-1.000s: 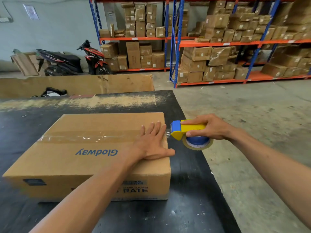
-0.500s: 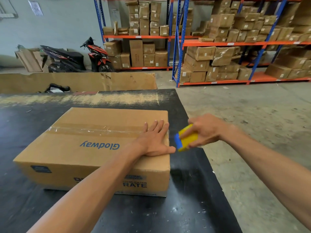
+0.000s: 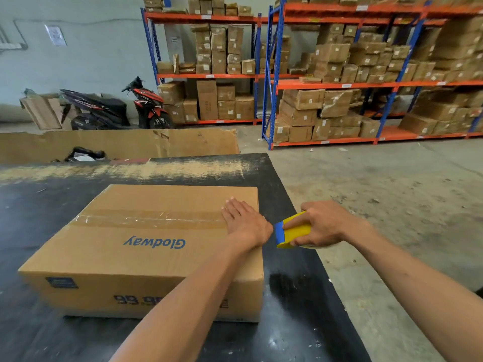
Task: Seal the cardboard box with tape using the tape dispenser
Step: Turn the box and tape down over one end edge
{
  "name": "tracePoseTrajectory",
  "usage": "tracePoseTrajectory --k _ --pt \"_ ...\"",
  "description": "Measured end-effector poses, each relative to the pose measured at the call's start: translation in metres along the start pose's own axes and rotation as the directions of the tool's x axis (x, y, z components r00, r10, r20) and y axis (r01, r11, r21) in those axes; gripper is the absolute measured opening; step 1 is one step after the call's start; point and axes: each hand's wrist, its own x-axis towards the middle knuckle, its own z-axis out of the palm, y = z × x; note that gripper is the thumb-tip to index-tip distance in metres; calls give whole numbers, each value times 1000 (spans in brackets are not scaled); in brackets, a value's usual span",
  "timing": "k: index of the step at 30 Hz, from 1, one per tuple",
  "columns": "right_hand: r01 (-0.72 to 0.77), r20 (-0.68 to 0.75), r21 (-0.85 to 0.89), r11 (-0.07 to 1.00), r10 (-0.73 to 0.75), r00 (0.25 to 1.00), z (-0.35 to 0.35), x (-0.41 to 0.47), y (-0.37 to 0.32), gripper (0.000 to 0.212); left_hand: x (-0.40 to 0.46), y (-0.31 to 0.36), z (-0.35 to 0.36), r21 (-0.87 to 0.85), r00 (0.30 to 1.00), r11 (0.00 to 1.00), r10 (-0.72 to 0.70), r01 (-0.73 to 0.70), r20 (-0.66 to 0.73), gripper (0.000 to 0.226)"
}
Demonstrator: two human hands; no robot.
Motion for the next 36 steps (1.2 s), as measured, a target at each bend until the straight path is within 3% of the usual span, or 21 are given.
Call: tracePoseTrajectory --k 4,7,11,14,17,24,30,33,36 --pt "-75 -31 94 993 78 996 -3 -11 4 55 -8 -15 -5 89 995 991 96 -99 38 72" --pt "-100 -70 240 966 120 990 -7 -21 6 54 -18 -51 -10 153 952 941 289 -302 100 71" --pt "-43 -155 588 808 165 974 -16 -31 0 48 -33 -100 -30 185 864 848 461 -496 200 67" --pt "12 -177 774 633 199 964 -25 -33 -19 45 -45 -104 -24 232 914 884 397 -406 86 80" --pt "34 -182 819 574 203 962 -32 -29 -42 42 -50 -102 -3 295 971 933 232 -205 -61 99" --pt "68 -190 833 550 169 967 -39 -22 -83 41 -56 -124 -6 419 919 837 395 -351 -20 76" --pt "106 -180 872 478 112 977 -52 -27 -110 39 -66 -164 -7 365 780 724 626 -585 9 78" --pt "110 -179 888 446 115 977 -65 -35 -119 38 -77 -173 -4 380 852 805 518 -456 -74 91" --pt "100 -171 902 419 133 976 -75 -42 -129 36 -83 -176 -8 373 885 828 465 -419 -38 87"
